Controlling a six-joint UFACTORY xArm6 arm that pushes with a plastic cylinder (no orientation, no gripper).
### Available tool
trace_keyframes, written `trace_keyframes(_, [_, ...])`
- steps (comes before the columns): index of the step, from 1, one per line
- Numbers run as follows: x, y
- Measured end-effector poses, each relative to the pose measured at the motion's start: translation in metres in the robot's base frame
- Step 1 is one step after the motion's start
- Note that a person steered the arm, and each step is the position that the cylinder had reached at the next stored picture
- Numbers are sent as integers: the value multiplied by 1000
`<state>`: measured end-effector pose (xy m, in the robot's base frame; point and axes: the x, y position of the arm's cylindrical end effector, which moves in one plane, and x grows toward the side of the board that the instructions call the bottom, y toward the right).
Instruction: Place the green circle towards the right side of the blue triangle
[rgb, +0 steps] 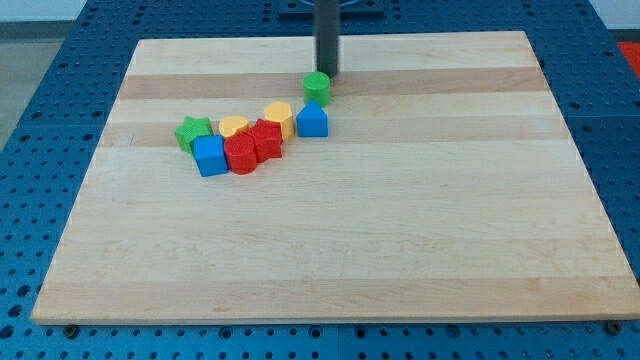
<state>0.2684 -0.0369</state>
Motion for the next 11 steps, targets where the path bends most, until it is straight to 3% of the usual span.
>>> trace_keyframes(1, [1,-46])
trace_keyframes(2, [21,-45])
trace_keyframes(4, [40,26])
trace_keyframes(7, [77,43])
trace_keyframes(8, [74,43])
trace_keyframes(10, [-6,60])
trace_keyframes(11, [6,71])
